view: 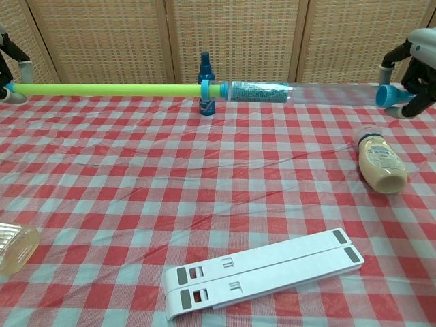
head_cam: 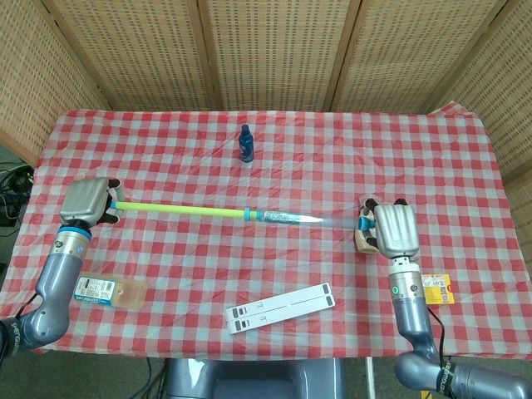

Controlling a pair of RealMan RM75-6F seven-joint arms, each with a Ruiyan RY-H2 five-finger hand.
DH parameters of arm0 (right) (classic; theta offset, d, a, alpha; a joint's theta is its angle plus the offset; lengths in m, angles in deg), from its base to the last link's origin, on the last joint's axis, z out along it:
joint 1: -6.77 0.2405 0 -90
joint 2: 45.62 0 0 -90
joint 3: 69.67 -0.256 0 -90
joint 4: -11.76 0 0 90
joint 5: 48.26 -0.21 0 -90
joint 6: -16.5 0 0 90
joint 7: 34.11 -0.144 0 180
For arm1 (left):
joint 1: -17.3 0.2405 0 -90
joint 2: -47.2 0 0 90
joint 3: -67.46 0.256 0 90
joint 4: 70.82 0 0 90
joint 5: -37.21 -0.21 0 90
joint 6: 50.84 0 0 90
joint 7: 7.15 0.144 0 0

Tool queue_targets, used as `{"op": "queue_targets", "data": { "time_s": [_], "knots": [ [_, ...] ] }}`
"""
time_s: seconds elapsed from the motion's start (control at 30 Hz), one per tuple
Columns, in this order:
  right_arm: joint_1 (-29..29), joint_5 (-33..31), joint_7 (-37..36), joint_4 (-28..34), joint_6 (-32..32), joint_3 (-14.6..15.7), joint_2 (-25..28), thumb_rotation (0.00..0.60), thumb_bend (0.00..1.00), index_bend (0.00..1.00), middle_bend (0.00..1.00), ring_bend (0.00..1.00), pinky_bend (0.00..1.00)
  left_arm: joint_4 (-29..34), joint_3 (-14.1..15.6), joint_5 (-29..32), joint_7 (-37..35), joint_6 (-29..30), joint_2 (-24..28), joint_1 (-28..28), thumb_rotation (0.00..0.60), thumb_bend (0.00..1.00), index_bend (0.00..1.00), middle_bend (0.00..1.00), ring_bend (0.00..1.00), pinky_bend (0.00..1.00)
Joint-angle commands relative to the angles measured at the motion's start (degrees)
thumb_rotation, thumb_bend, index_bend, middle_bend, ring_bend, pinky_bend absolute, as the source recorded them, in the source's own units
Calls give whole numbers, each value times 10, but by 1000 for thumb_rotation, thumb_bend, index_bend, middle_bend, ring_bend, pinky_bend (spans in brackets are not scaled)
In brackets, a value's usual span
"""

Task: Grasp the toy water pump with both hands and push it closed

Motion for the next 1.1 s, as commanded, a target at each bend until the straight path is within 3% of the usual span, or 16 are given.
{"op": "queue_targets", "data": {
  "time_s": [0.03,0.4,1.1],
  "knots": [
    [4,1,8,5,-2,-2,0,600,450,560,1000,994,473,3,0,-1,0,1,0,0,600,668,845,902,757,639],
    [13,3,30,19,-6,5,-11,600,420,612,1000,994,473,10,0,0,4,3,-4,-4,600,668,845,902,757,639],
    [35,-5,52,9,3,4,-39,600,409,620,1000,994,473,35,-2,5,19,11,-20,-19,600,667,844,902,757,639]
  ]
}}
